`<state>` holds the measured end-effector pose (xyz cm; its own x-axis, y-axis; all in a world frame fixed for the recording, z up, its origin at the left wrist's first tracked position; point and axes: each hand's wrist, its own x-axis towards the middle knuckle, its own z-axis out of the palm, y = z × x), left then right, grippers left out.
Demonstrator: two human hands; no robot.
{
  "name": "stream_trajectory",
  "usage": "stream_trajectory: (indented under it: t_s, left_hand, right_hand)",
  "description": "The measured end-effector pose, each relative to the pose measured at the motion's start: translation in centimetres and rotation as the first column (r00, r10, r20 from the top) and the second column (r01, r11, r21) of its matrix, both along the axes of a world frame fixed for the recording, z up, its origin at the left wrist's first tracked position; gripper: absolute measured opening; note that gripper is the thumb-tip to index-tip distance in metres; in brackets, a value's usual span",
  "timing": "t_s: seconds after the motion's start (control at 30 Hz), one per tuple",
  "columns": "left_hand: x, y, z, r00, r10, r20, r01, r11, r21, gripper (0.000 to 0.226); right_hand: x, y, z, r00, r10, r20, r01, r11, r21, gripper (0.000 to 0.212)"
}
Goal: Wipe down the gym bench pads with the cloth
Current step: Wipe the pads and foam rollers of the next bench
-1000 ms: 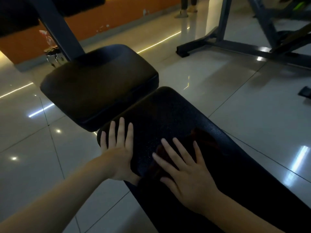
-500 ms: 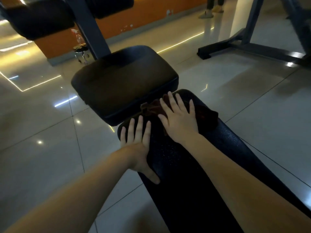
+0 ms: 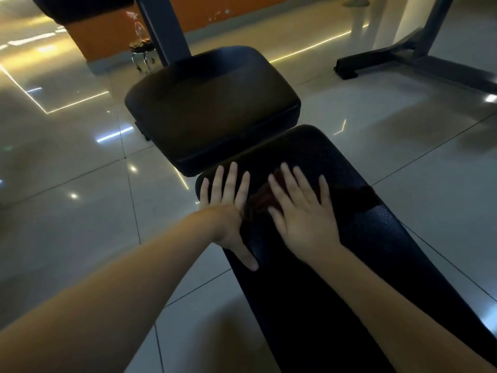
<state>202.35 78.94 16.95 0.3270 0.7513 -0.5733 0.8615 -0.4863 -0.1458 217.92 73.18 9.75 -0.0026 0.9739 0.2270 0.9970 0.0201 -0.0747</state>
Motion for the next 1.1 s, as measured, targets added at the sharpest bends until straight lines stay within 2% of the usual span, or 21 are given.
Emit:
stream_trajectory:
  t_s: [0.1,0.2,0.33,0.5,0.67,0.73,0.83,0.97,1.03,1.1]
  left_hand:
    - [0.1,0.0,0.0,1.0,-0.009,-0.002,0.009,1.0,0.009,0.168]
    - [0.1,-0.1,-0.1,0.999,-0.006,0.033,0.005,1.0,0.026,0.169]
    - [-0.1,-0.3,-0.1,0.998,-0.001,0.056,0.0,0.999,0.032,0.167]
    - [-0.4,-0.6,-0.4,0.997,-0.015,0.069,0.009,0.997,0.082,0.166]
    - [-0.8,-0.9,-0.8,0.988,-0.019,0.151,-0.002,0.99,0.14,0.165]
    - [-0.7,-1.0,-0.7,0.988,-0.018,0.154,-0.007,0.988,0.156,0.163]
    - [-1.0,-1.4,-0.9,0.987,-0.02,0.159,-0.009,0.985,0.175,0.159]
    - [-2.3,-2.0,-1.7,0.976,-0.03,0.215,-0.01,0.983,0.182,0.151]
    - [-2.3,-2.0,-2.1,0.972,-0.024,0.232,-0.019,0.984,0.18,0.151]
    - [-2.1,-2.0,-2.4,0.973,-0.014,0.23,-0.03,0.982,0.185,0.152]
  right_hand:
    - [-0.5,5.1,2.0,0.992,-0.107,-0.062,0.105,0.994,-0.024,0.06]
    - [-0.4,7.5,3.1,0.989,-0.119,-0.093,0.114,0.992,-0.058,0.06]
    - [0.4,6.5,2.8,0.997,-0.023,-0.079,0.018,0.998,-0.058,0.059]
    - [1.5,-0.1,0.1,0.99,0.14,-0.029,-0.138,0.989,0.049,0.064]
    - [3.0,-3.7,-1.2,0.974,0.227,0.0,-0.227,0.974,-0.006,0.061]
    - [2.5,-1.9,-0.2,0.977,0.209,0.032,-0.209,0.978,-0.018,0.064]
    - [0.8,2.4,1.4,0.995,0.097,0.04,-0.097,0.995,0.006,0.057]
    - [-1.3,6.1,2.6,0.998,-0.025,-0.053,0.024,0.999,-0.022,0.057]
    - [-1.3,5.7,2.5,0.998,-0.017,-0.056,0.015,0.999,-0.035,0.057]
    - [-0.5,4.1,1.9,0.998,0.06,-0.021,-0.06,0.998,-0.005,0.057]
